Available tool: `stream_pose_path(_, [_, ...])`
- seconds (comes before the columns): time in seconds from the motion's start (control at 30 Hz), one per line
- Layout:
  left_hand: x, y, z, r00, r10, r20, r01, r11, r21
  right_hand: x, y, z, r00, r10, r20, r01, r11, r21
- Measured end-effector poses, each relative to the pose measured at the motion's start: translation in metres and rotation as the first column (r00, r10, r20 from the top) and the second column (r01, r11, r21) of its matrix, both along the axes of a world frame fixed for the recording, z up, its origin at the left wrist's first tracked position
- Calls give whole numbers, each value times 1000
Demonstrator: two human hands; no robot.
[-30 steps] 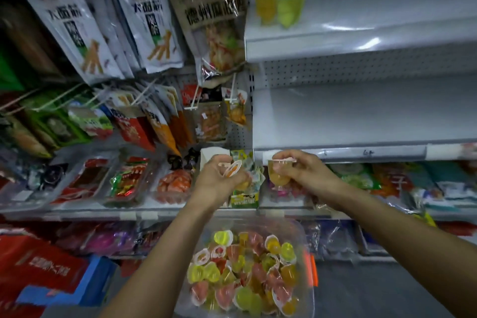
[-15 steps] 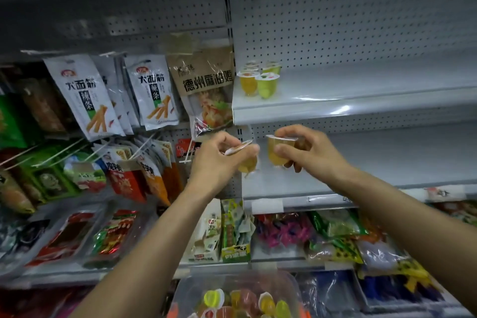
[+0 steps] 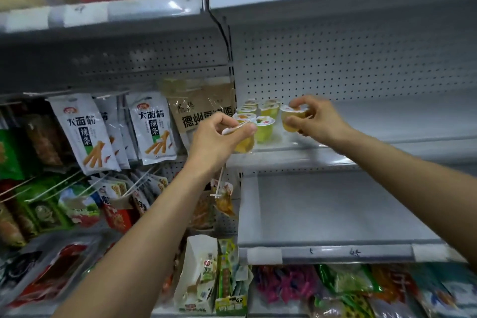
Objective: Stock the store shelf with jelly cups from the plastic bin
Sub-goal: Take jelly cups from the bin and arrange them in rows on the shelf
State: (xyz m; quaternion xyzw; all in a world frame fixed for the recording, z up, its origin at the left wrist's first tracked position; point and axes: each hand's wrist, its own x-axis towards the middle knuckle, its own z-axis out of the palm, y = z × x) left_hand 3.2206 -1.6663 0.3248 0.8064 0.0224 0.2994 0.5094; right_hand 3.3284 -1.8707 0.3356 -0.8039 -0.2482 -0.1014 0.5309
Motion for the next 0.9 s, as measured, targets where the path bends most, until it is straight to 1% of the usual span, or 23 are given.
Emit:
stream_pose_path(0.13, [17,-2,7,1000,12,-2,-12,1000,2,39,14,-8,1000,-11,28,13,996,-90])
stream_pose_path(0.2, [24,-2,8,1000,6,-8,-6,1000,-7,48,22,-11,1000,-12,17,14,993,-114])
stream_pose_path(0.3, [34,-3,8,1000,16,-18,-16,1000,-8,63,28,-15,999,-15,-36,11,994,-108])
stream_pose_path(0.47, [42,-3,6,998,47,-43,-47,999,8,72,31,-16,1000,7,-23,-10,991,-135])
stream_pose_path(0.6, [41,-5,7,997,61,-47,-60,998,21,67,24,-12,997,41,-64,-50,987,-151])
stream_pose_path(0.63, [41,-6,8,997,64,-46,-63,998,27,63,21,-11,998,34,-48,-41,984,-171])
stream_pose_path(0.67, [41,-8,9,997,68,-41,-66,997,34,59,18,-10,1000,3,4,-2,980,-199])
stream_pose_path(0.7, [41,-10,11,997,70,-34,-68,997,42,54,15,-8,995,-41,91,60,976,-207])
stream_pose_path(0.73, [40,-11,13,997,68,-22,-67,997,49,47,14,-7,980,-73,187,104,981,-162])
stream_pose_path(0.77, [40,-14,15,998,63,-9,-62,996,59,38,13,-6,964,-66,256,88,993,-75])
stream_pose_path(0.8, [39,-17,17,999,54,3,-54,996,73,28,13,-3,960,-8,278,6,1000,9])
stream_pose_path(0.83, [38,-19,18,999,45,11,-46,995,86,19,13,-2,961,94,261,-112,992,57])
stream_pose_path(0.87, [38,-21,19,999,36,18,-37,995,94,10,13,0,952,209,223,-226,972,56])
stream_pose_path(0.9, [39,-24,21,999,24,25,-27,995,96,2,14,1,937,298,182,-305,952,12])
